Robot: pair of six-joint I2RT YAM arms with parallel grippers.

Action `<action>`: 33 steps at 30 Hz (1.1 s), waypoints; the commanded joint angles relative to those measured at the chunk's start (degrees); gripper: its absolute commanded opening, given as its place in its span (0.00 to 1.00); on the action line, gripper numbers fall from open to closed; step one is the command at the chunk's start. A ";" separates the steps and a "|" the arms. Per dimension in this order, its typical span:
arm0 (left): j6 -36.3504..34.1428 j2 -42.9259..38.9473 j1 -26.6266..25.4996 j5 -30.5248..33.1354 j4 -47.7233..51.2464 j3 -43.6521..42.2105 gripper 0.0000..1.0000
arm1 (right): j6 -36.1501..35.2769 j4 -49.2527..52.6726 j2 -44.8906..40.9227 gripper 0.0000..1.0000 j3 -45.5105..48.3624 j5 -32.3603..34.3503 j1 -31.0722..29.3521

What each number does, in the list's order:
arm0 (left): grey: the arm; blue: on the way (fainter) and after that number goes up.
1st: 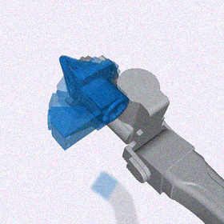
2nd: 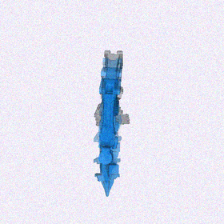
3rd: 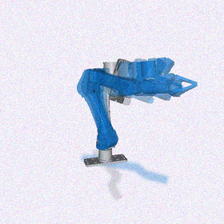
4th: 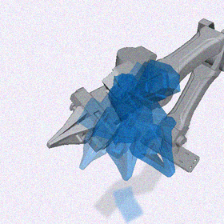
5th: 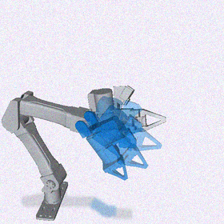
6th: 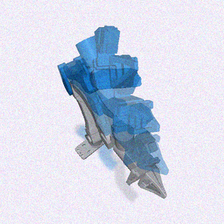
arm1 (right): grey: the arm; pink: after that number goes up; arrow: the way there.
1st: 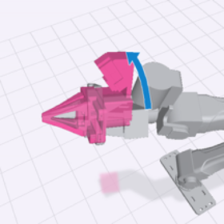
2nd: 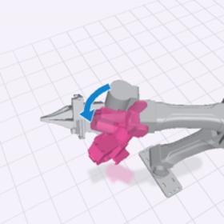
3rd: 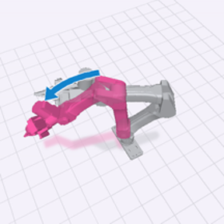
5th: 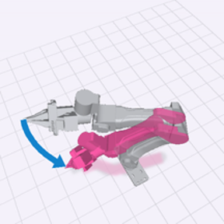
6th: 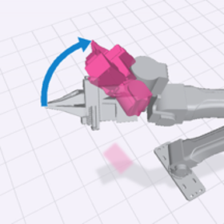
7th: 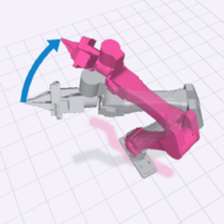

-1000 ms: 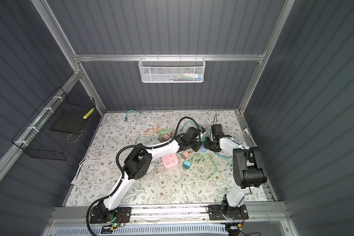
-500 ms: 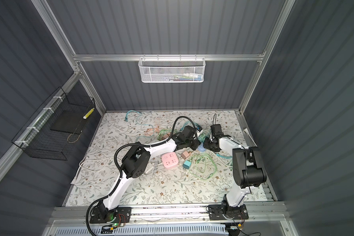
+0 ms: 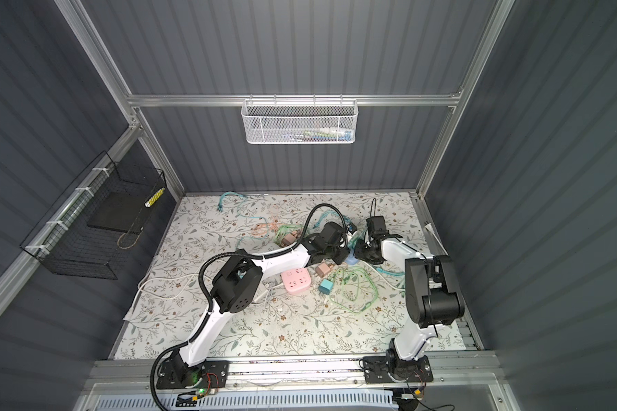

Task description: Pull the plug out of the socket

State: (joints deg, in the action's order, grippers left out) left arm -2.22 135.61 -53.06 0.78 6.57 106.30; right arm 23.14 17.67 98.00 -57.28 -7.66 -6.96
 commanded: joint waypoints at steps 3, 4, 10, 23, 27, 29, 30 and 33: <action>6.74 -4.01 0.52 -17.22 -3.43 1.66 0.08 | -0.32 -0.09 2.70 0.32 -0.47 1.55 -0.51; 6.93 -3.72 0.57 -17.71 -2.64 2.43 0.08 | -0.29 -0.09 2.67 0.32 -0.46 1.72 -0.51; 7.17 -3.06 0.68 -17.94 -1.27 3.91 0.08 | -0.15 0.08 2.57 0.32 -0.45 2.10 -0.52; 0.54 -4.84 -1.14 -2.92 4.29 1.44 0.08 | -0.04 -0.20 2.55 0.33 -0.46 2.41 -0.51; 2.69 -8.09 -0.12 -2.09 -0.68 -3.66 0.08 | 0.15 -0.35 2.64 0.33 -0.31 2.58 -0.51; 3.20 -9.92 -0.15 -2.63 -3.75 -6.27 0.09 | 0.23 -0.44 2.63 0.33 -0.20 2.83 -0.51; 3.48 -10.46 -0.12 -3.02 -4.66 -7.06 0.09 | 0.23 -0.40 2.55 0.33 -0.20 2.82 -0.51; 4.03 -11.32 0.04 -4.88 -6.23 -8.51 0.09 | 0.31 -0.43 2.56 0.33 -0.17 2.89 -0.51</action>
State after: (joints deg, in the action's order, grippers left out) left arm 0.69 127.31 -52.77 -1.52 4.60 98.63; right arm 23.16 15.81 98.70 -57.45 -7.29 -7.57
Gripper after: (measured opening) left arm 0.303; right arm 0.326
